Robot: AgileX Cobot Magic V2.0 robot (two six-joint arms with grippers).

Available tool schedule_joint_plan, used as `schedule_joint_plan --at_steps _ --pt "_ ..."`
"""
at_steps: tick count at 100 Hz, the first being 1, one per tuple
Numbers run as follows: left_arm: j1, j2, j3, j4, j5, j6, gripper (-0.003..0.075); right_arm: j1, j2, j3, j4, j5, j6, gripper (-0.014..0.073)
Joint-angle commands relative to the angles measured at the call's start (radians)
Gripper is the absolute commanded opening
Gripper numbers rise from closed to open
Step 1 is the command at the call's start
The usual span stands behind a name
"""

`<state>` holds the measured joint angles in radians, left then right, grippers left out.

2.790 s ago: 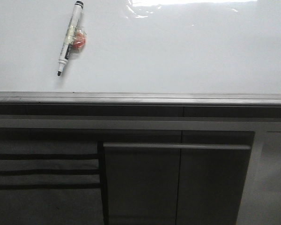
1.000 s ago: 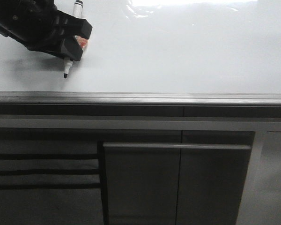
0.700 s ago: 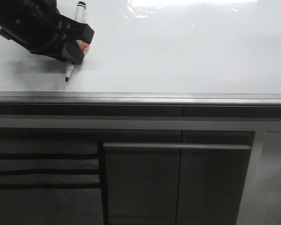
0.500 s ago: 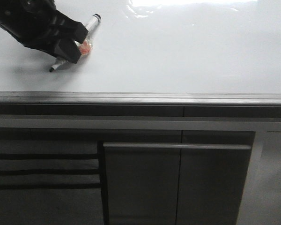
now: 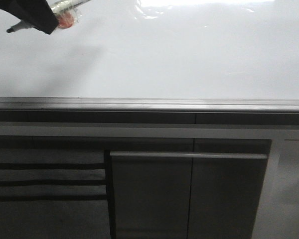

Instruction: Write number 0 on whiteboard

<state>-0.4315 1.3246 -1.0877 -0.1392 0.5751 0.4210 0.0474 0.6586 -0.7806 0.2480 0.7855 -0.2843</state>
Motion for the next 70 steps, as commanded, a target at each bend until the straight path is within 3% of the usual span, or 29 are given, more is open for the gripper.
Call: schedule_joint_plan --at_steps 1,32,52,70 --pt "-0.024 -0.066 -0.034 -0.007 0.010 0.077 -0.0013 0.038 0.042 -0.063 0.111 -0.022 -0.160 0.0328" --pt "-0.239 -0.123 -0.034 -0.013 0.218 0.287 -0.0013 0.253 0.291 -0.278 0.181 0.263 -0.394 0.0328" --pt "-0.380 -0.123 -0.034 -0.036 0.231 0.300 -0.0013 0.414 0.426 -0.367 0.181 0.289 -0.564 0.0328" --pt "-0.441 -0.123 -0.034 -0.066 0.202 0.300 -0.0013 0.491 0.479 -0.414 0.196 0.274 -0.587 0.0328"
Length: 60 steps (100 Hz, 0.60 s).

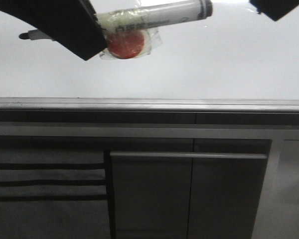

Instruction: Write number 0 on whiteboard

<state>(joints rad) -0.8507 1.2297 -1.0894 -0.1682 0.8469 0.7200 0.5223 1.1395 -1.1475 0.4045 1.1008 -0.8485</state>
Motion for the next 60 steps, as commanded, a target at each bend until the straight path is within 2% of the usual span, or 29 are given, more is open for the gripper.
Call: schedule_joint_plan --at_steps 1,18,52,60 --pt "-0.021 -0.028 -0.033 -0.044 -0.074 0.001 -0.0013 0.018 -0.002 -0.047 0.041 -0.045 -0.023 0.0328" --pt "-0.024 -0.029 -0.033 -0.087 -0.127 0.003 -0.0013 0.018 -0.002 -0.051 0.119 -0.074 -0.075 0.0328" --pt "-0.024 -0.030 -0.036 -0.277 -0.127 0.181 -0.0013 0.018 -0.002 -0.051 0.209 -0.058 -0.187 0.0328" --pt "-0.024 -0.032 -0.036 -0.284 -0.127 0.186 -0.0013 0.018 -0.002 -0.051 0.219 -0.033 -0.207 0.0328"
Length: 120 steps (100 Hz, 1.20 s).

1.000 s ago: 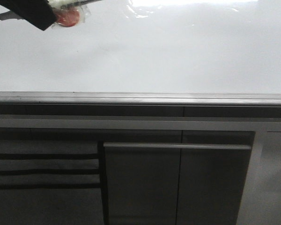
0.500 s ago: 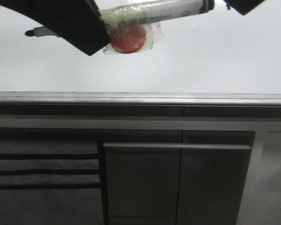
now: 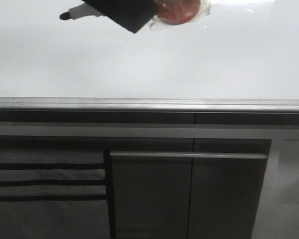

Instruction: Write number 0 on whiteboard

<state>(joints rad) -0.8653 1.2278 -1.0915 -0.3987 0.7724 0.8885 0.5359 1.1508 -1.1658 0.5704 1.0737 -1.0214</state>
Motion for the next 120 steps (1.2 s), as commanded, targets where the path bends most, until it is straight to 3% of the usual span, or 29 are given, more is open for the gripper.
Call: schedule_joint_plan --at_steps 1,24,58,87,101,110,120 --pt "-0.009 -0.031 -0.034 -0.054 -0.052 0.018 -0.0013 0.004 -0.013 -0.033 0.053 -0.005 -0.034 0.0328" --pt "-0.009 -0.031 -0.034 -0.054 -0.052 0.018 -0.0013 0.004 -0.011 -0.033 0.053 -0.010 -0.034 0.0236" --pt "-0.009 -0.031 -0.034 -0.054 -0.052 0.018 -0.0013 0.004 0.030 -0.033 0.057 -0.017 -0.034 0.0212" --pt "-0.009 -0.031 -0.034 -0.048 -0.054 0.018 -0.0013 0.004 0.032 -0.033 0.057 -0.002 -0.034 -0.0020" --pt "-0.009 -0.031 -0.034 -0.046 -0.060 0.018 -0.0009 0.004 0.032 -0.033 0.057 0.000 -0.034 -0.0047" --pt "-0.009 -0.031 -0.034 -0.046 -0.060 0.018 0.0029 0.004 0.032 -0.033 0.057 0.001 -0.034 -0.0047" --pt "-0.009 -0.031 -0.035 -0.037 -0.062 0.018 0.0174 0.004 0.032 -0.033 0.057 0.001 -0.034 -0.0047"
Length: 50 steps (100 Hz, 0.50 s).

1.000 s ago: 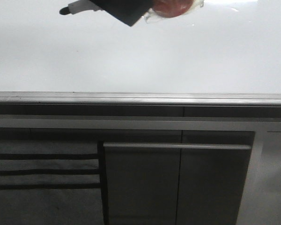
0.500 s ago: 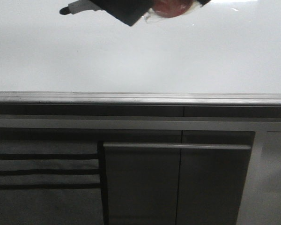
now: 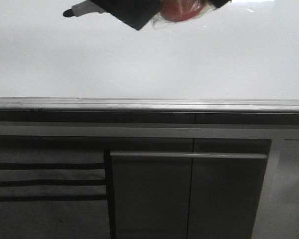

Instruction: Write number 0 on whiteboard

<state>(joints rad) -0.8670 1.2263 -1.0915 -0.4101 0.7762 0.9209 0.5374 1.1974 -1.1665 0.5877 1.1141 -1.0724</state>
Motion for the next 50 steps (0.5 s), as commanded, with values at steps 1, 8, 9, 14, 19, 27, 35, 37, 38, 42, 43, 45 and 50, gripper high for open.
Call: schedule_joint_plan --at_steps 1,8,9,14,19,27,35,37,38,42,43,45,50 --pt "-0.008 -0.029 -0.035 -0.021 -0.068 -0.015 0.0187 0.003 -0.015 -0.032 0.040 -0.039 0.017 -0.0047" --pt "-0.006 -0.031 -0.037 0.001 -0.091 -0.028 0.0313 0.001 -0.015 -0.032 0.040 -0.044 0.017 -0.0047" --pt "-0.005 -0.033 -0.037 0.000 -0.094 -0.028 0.0324 0.001 -0.015 -0.032 0.040 -0.044 0.017 -0.0047" --pt "0.010 -0.039 -0.037 0.003 -0.114 -0.037 0.0399 -0.010 -0.015 -0.032 0.040 -0.045 0.017 -0.0047" --pt "0.029 -0.051 -0.037 0.003 -0.136 -0.065 0.0434 -0.025 -0.015 -0.032 0.040 -0.045 0.035 -0.0047" --pt "0.066 -0.088 -0.037 0.003 -0.145 -0.099 0.0439 -0.062 -0.021 -0.032 0.040 -0.039 0.076 -0.0047" --pt "0.113 -0.141 -0.037 0.003 -0.143 -0.141 0.0439 -0.101 -0.042 -0.032 0.040 -0.037 0.130 -0.0047" --pt "0.126 -0.155 -0.037 0.003 -0.142 -0.149 0.0439 -0.112 -0.048 -0.032 0.040 -0.037 0.149 -0.0047" --pt "0.131 -0.160 -0.037 0.003 -0.142 -0.160 0.0439 -0.119 -0.051 -0.032 0.040 -0.037 0.159 -0.0047" --pt "0.160 -0.190 -0.035 0.003 -0.142 -0.198 0.0439 -0.136 -0.066 -0.032 0.040 -0.039 0.186 -0.0047" --pt "0.165 -0.195 -0.033 0.003 -0.141 -0.204 0.0439 -0.143 -0.068 -0.031 0.040 -0.041 0.203 -0.0047" --pt "0.179 -0.211 -0.030 0.003 -0.139 -0.222 0.0439 -0.153 -0.075 -0.028 0.040 -0.048 0.229 -0.0047" --pt "0.214 -0.249 -0.016 0.003 -0.141 -0.271 0.0439 -0.176 -0.095 -0.012 0.042 -0.078 0.295 -0.0047"
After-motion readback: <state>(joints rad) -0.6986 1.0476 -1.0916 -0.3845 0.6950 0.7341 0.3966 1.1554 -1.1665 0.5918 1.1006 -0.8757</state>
